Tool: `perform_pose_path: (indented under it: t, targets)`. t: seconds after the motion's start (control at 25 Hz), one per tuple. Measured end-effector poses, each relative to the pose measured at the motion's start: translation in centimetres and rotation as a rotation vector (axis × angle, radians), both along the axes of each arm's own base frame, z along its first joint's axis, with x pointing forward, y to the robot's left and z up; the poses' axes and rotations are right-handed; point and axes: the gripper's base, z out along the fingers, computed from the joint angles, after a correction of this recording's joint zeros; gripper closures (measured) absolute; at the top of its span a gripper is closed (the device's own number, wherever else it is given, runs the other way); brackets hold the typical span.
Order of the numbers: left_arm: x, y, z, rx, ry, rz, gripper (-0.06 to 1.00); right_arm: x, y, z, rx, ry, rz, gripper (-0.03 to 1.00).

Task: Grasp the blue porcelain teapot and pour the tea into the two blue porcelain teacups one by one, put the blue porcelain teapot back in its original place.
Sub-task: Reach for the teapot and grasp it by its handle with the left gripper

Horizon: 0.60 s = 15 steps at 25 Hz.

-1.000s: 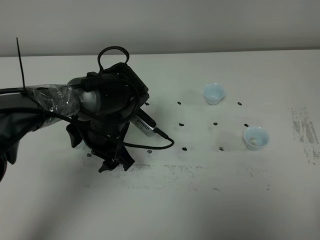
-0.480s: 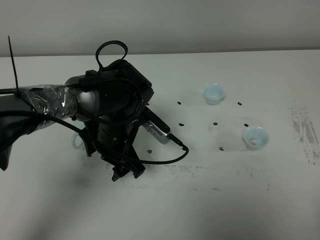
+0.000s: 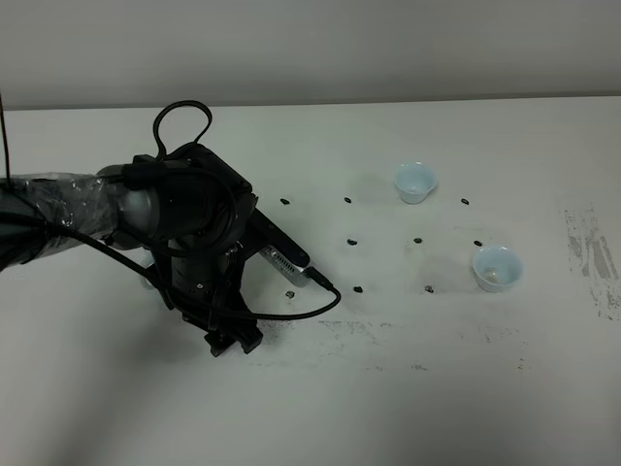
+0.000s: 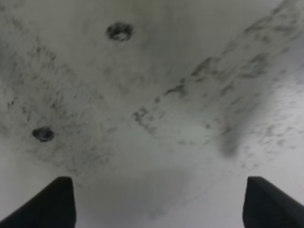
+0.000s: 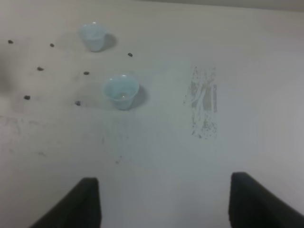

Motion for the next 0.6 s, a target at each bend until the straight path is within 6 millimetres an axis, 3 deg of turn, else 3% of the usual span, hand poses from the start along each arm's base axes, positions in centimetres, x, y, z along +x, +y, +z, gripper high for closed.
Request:
perform_pose_path:
  t: [0.6]
  targets:
    - [0.2,1.3,0.1,0.104,-0.033,0.102,0.26,0.0,0.0,0.0,0.0,0.0,0.0,0.38]
